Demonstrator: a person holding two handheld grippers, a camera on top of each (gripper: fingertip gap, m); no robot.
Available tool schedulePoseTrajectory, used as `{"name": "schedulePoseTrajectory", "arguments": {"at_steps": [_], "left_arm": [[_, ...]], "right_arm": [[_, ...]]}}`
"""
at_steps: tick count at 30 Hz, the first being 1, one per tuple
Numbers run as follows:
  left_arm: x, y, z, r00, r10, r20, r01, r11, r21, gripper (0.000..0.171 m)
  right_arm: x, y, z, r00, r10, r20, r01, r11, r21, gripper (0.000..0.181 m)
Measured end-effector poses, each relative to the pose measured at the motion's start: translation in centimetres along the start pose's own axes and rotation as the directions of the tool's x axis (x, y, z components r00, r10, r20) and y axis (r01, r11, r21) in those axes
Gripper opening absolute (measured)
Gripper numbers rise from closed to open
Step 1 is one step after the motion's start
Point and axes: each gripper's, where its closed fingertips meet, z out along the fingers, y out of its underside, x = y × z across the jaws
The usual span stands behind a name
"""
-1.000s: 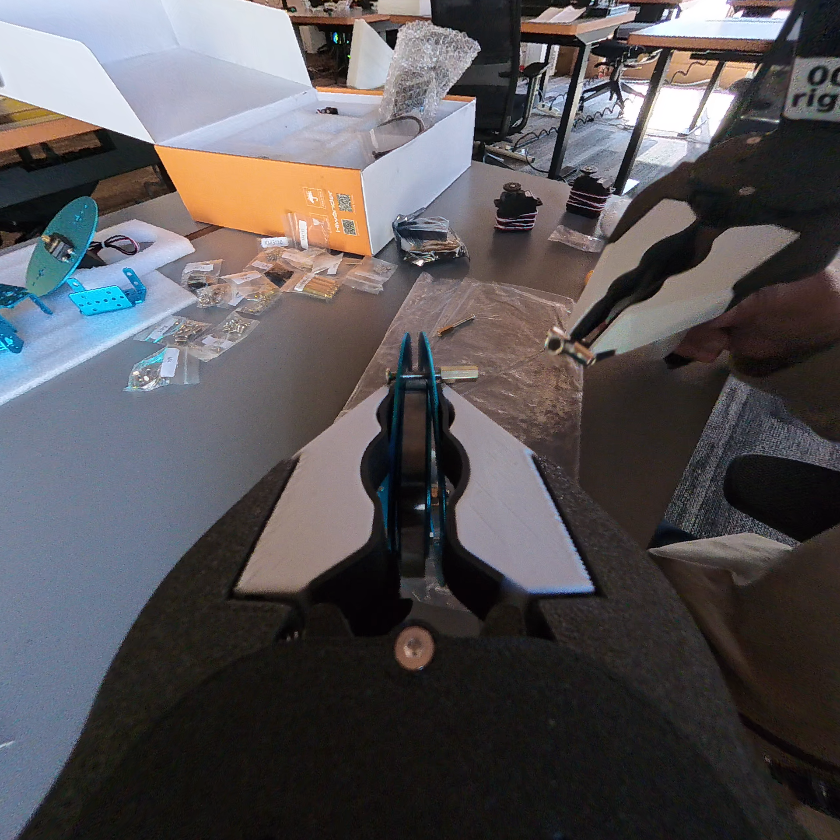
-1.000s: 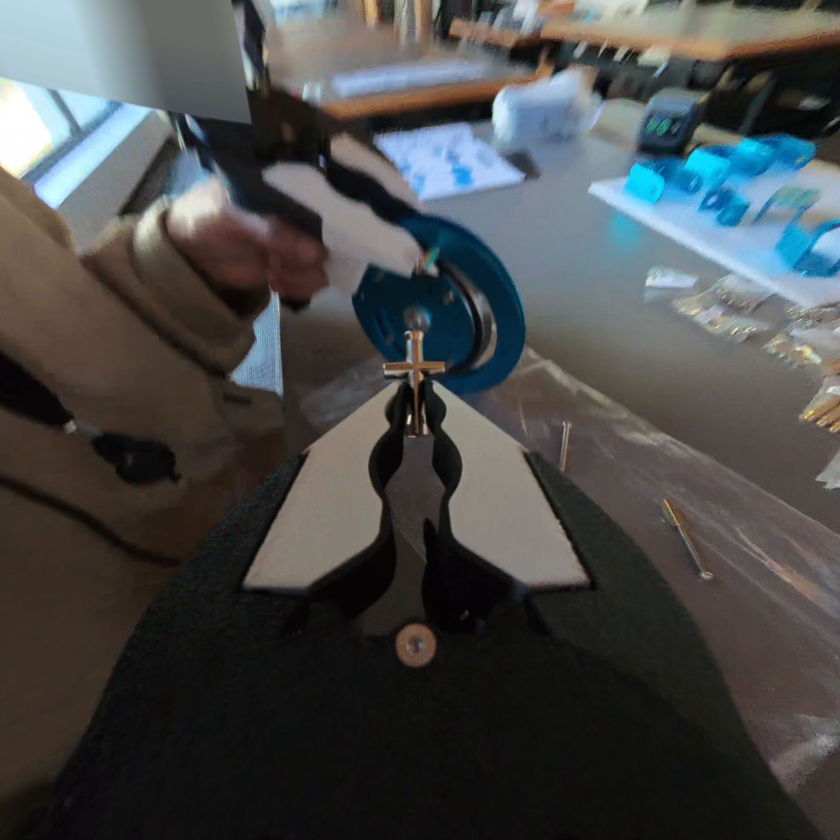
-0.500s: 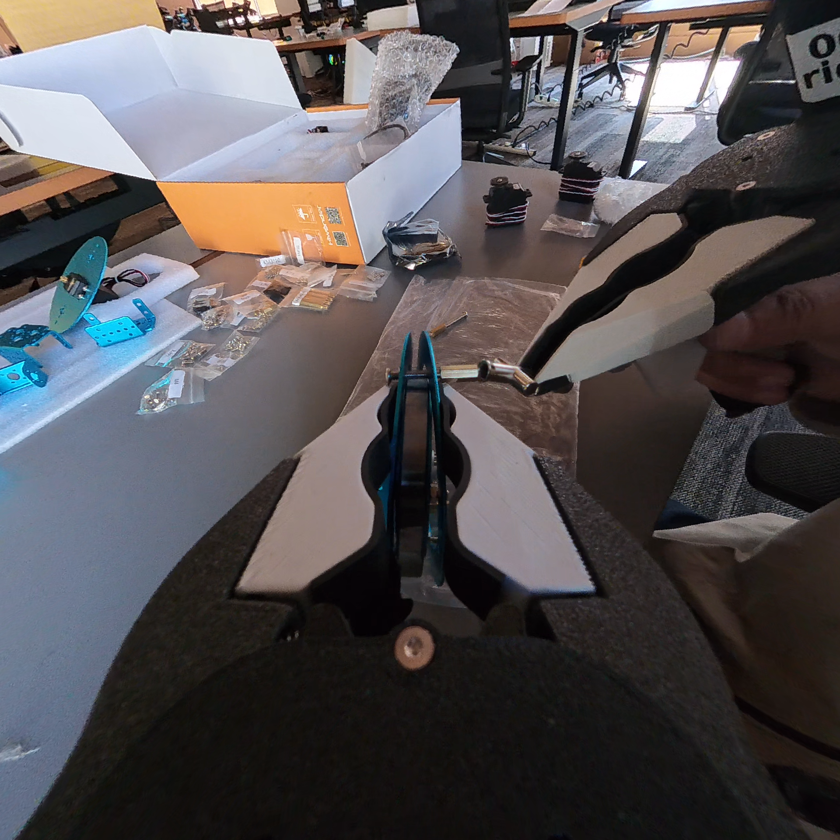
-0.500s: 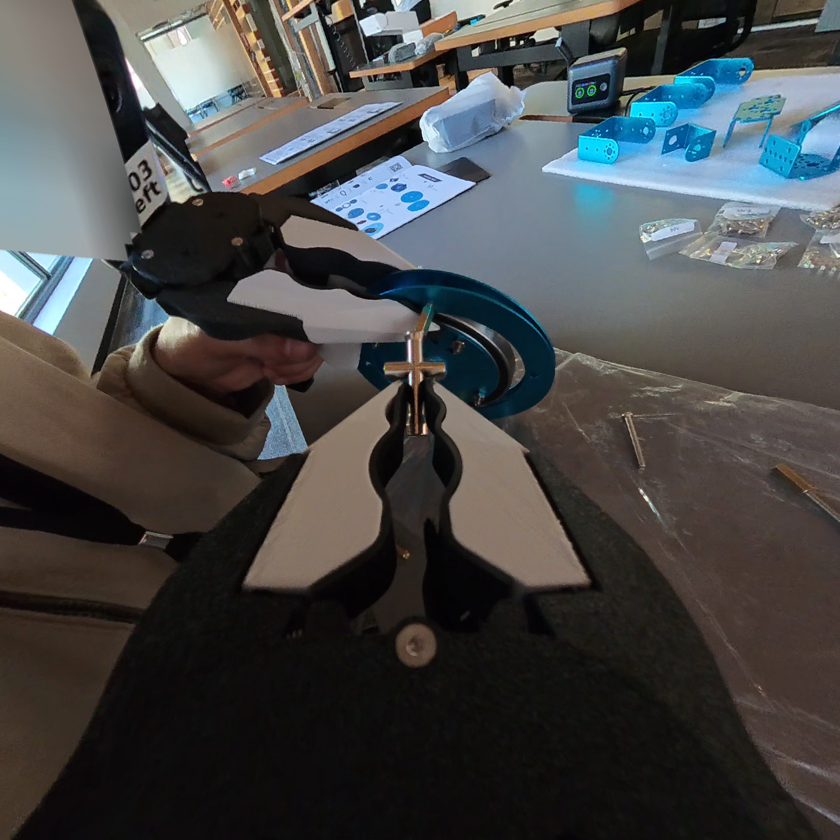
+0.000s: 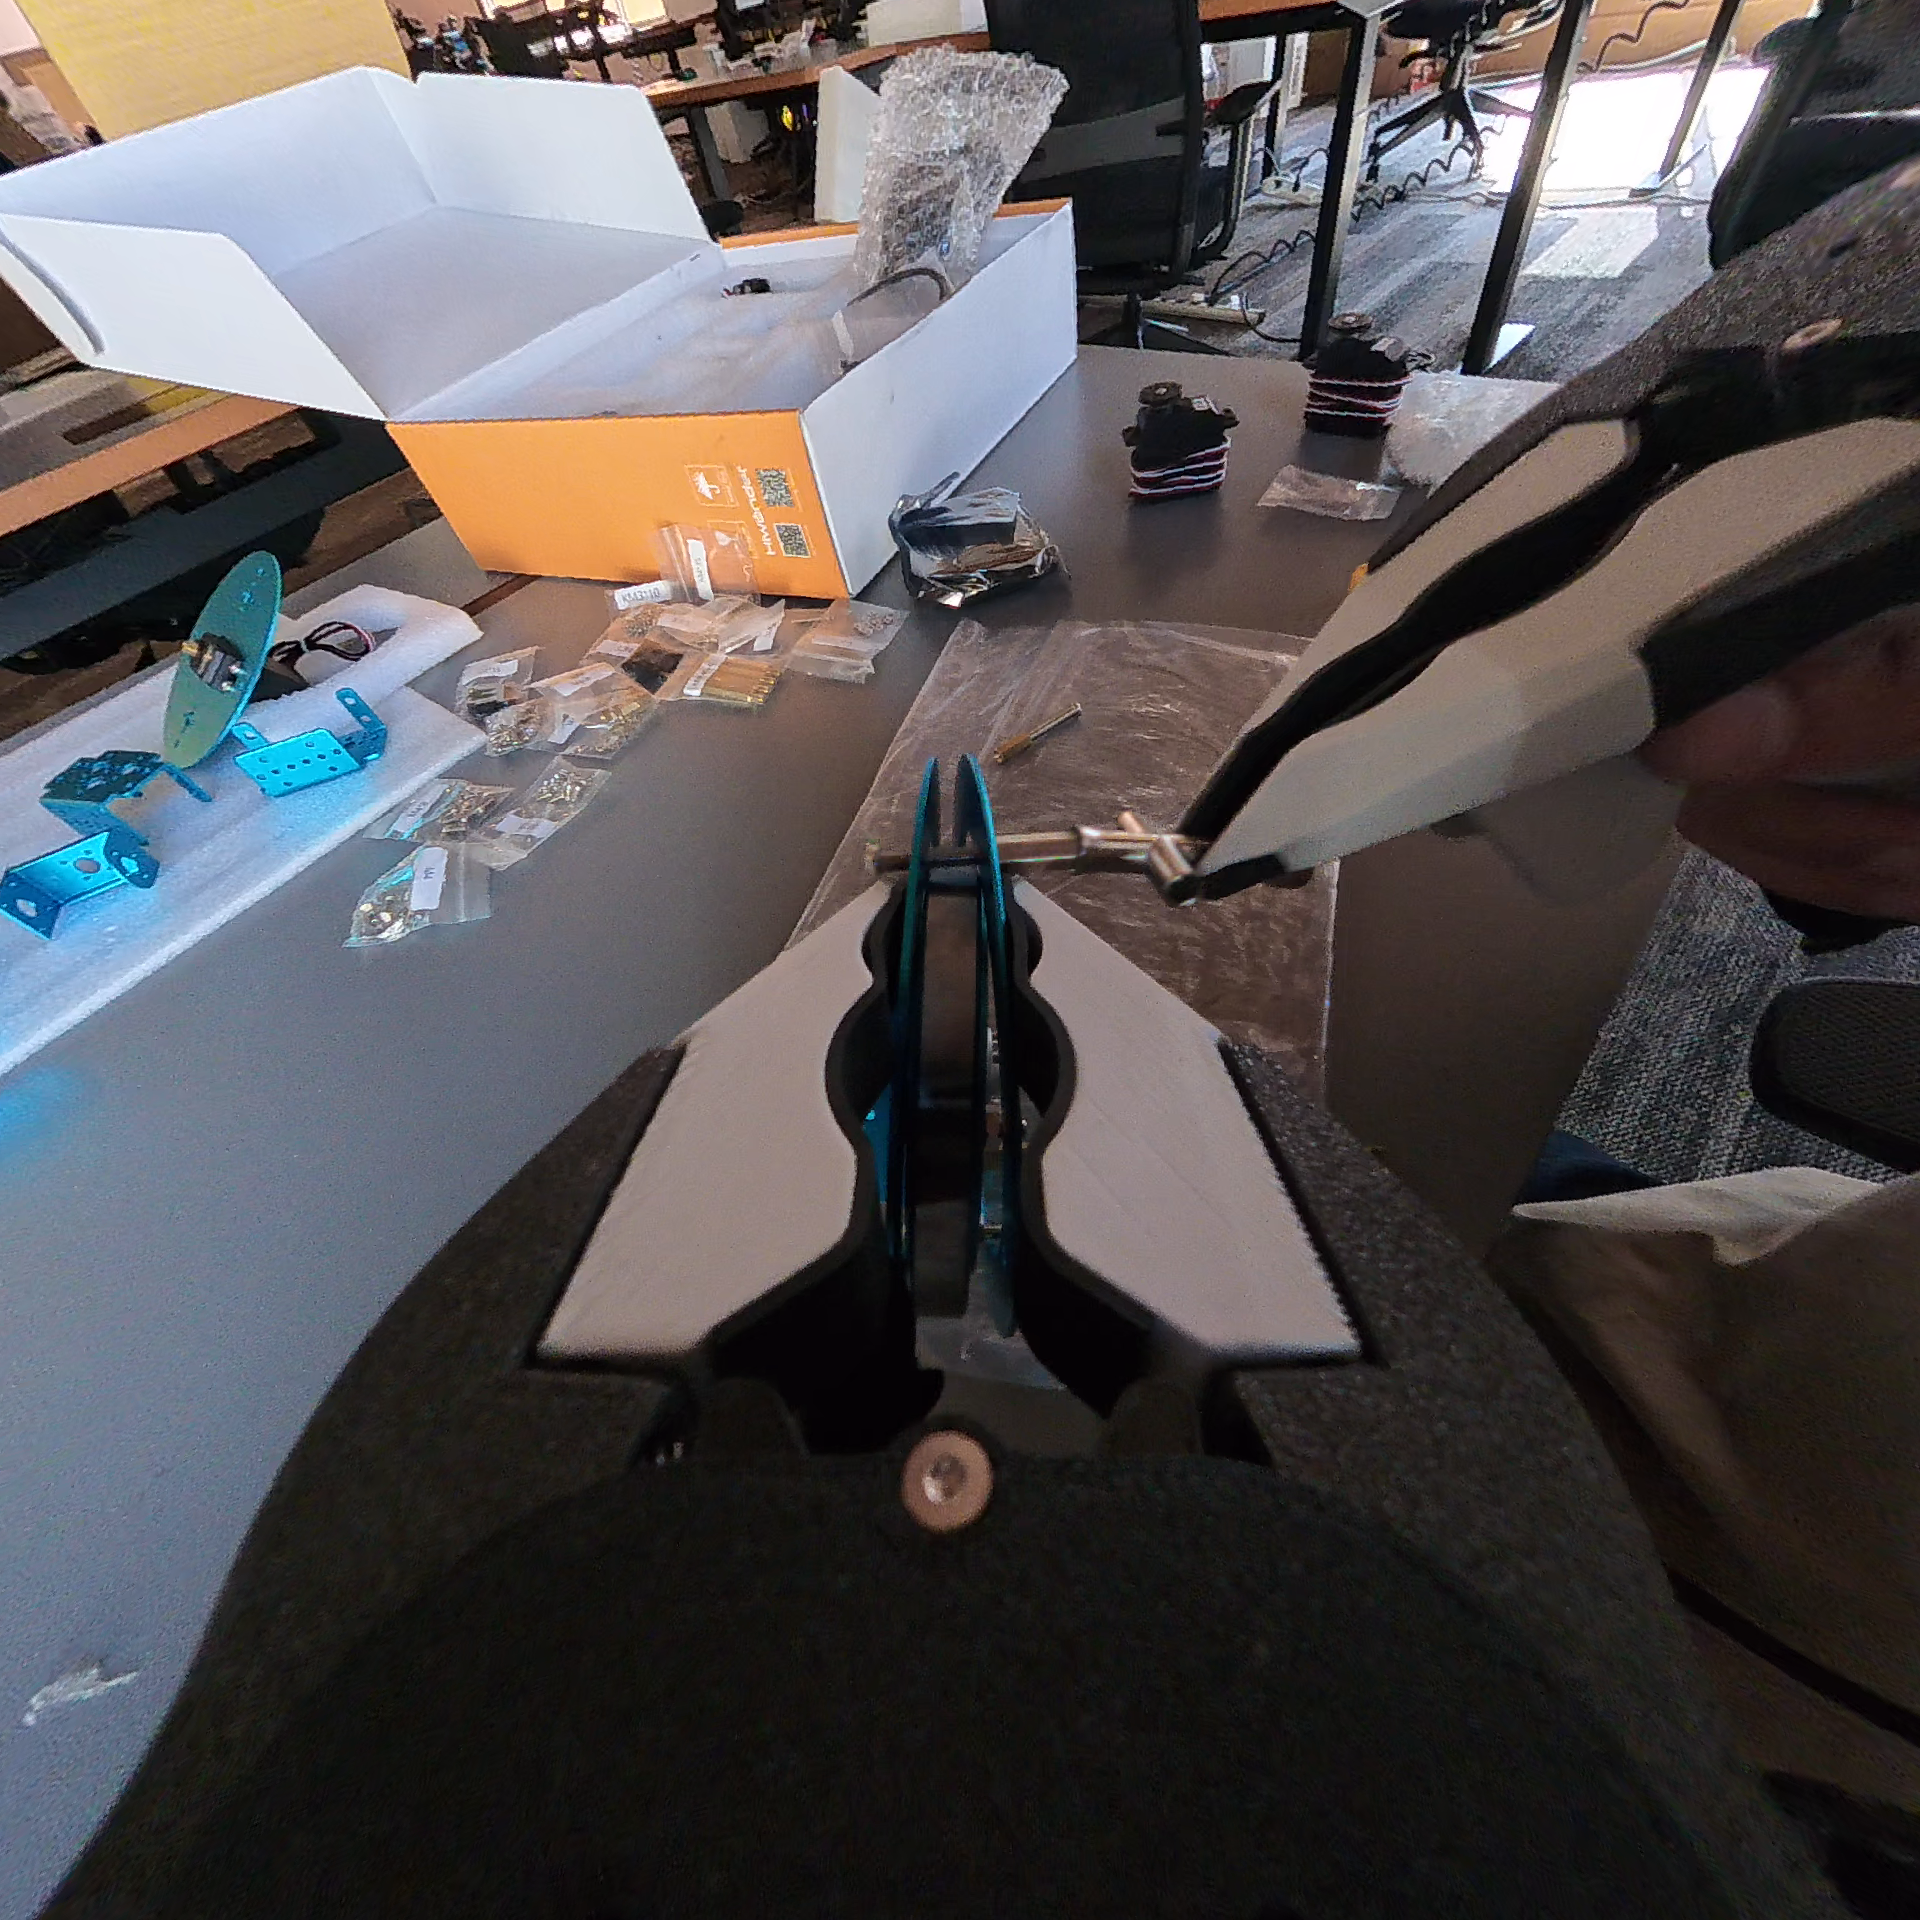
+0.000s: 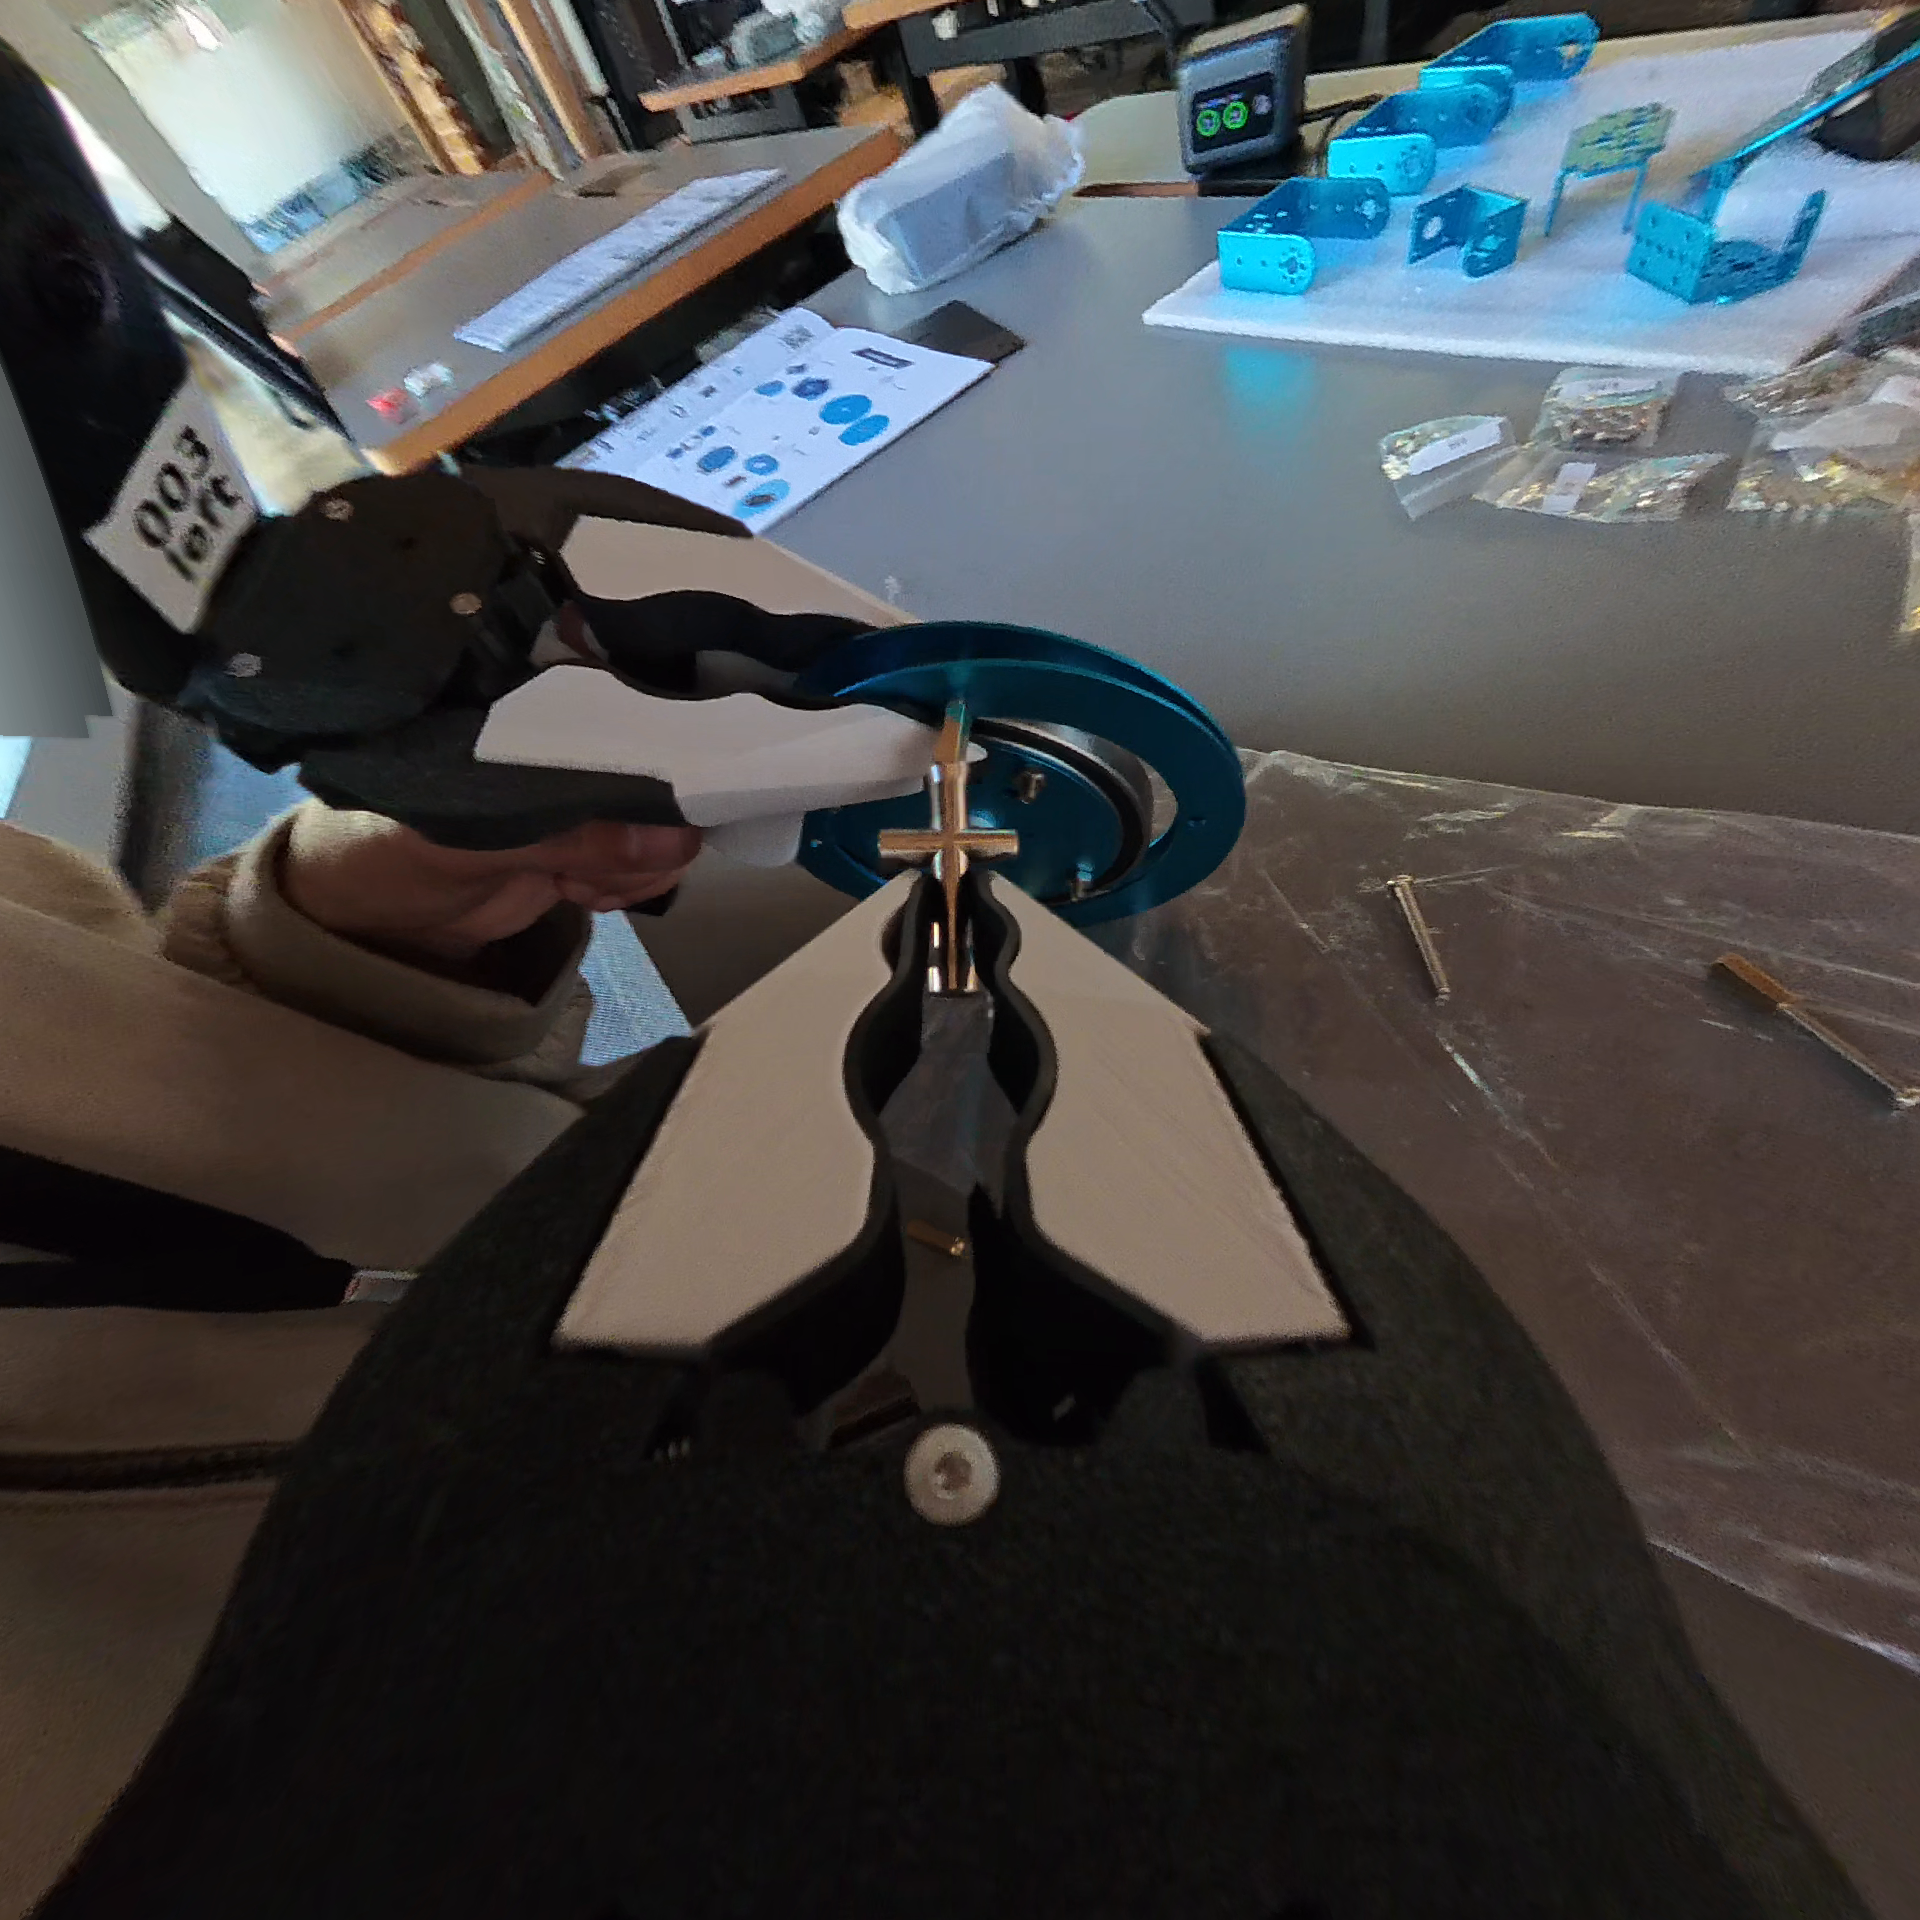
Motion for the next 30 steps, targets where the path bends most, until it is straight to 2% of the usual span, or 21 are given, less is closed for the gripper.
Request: {"name": "schedulePoseTrajectory", "arguments": {"at_steps": [3,6,8,10,11,13,15,17,18,22,24,26,28,30], "left_arm": [[0.0,0.0,0.0,0.998,0.035,0.045,-0.035,0.999,-0.018,0.014],[0.2,0.0,0.0,0.998,0.030,0.055,-0.029,0.999,-0.020,0.013],[0.3,0.0,0.0,0.998,0.037,0.042,-0.037,0.999,-0.020,0.013],[0.6,0.0,-0.1,0.998,0.056,0.033,-0.055,0.998,-0.013,0.013],[0.6,0.0,-0.2,0.997,0.067,0.032,-0.066,0.998,-0.008,0.013],[0.8,0.0,-0.4,0.998,0.058,0.017,-0.059,0.998,0.009,0.013],[1.0,0.0,-0.5,0.998,0.059,0.000,-0.059,0.998,0.022,0.014],[1.1,0.1,-0.6,0.996,0.086,0.012,-0.086,0.996,0.018,0.014],[1.2,0.1,-0.6,0.995,0.093,0.021,-0.093,0.996,0.015,0.014],[1.3,0.0,-0.5,0.993,0.113,0.041,-0.113,0.994,0.007,0.014],[1.2,0.0,-0.4,0.994,0.096,0.048,-0.097,0.995,0.008,0.014],[1.1,0.0,-0.3,0.996,0.080,0.045,-0.080,0.997,0.001,0.013],[1.0,-0.1,-0.2,0.995,0.081,0.050,-0.081,0.997,-0.009,0.013],[1.0,-0.1,-0.2,0.996,0.077,0.051,-0.077,0.997,-0.013,0.014]], "right_arm": [[0.2,0.0,0.1,0.975,-0.165,-0.150,0.158,0.986,-0.058,0.006],[0.7,0.1,-0.1,0.858,-0.409,-0.312,0.371,0.912,-0.175,0.006],[0.8,0.4,0.0,0.783,-0.507,-0.361,0.439,0.861,-0.257,0.006],[0.8,0.6,0.0,0.775,-0.520,-0.360,0.437,0.851,-0.290,0.006],[0.6,0.6,-0.1,0.816,-0.471,-0.335,0.398,0.878,-0.265,0.006],[-0.1,0.6,-0.2,0.936,-0.274,-0.221,0.237,0.955,-0.180,0.006],[-0.8,0.6,-0.5,0.997,-0.044,-0.063,0.036,0.991,-0.127,0.005],[-1.0,0.5,-0.8,0.990,0.131,0.059,-0.124,0.985,-0.122,0.005],[-1.0,0.4,-0.9,0.982,0.169,0.083,-0.157,0.979,-0.127,0.005],[-0.9,0.8,-1.0,0.983,0.175,0.053,-0.160,0.964,-0.211,0.006],[-0.6,0.7,-0.9,0.995,0.103,-0.001,-0.100,0.968,-0.230,0.006],[-0.2,0.7,-0.9,0.991,-0.092,-0.100,0.063,0.963,-0.260,0.005],[0.1,0.6,-0.8,0.930,-0.301,-0.208,0.227,0.920,-0.318,0.005],[0.6,0.5,-0.8,0.832,-0.468,-0.299,0.342,0.856,-0.388,0.005]]}}
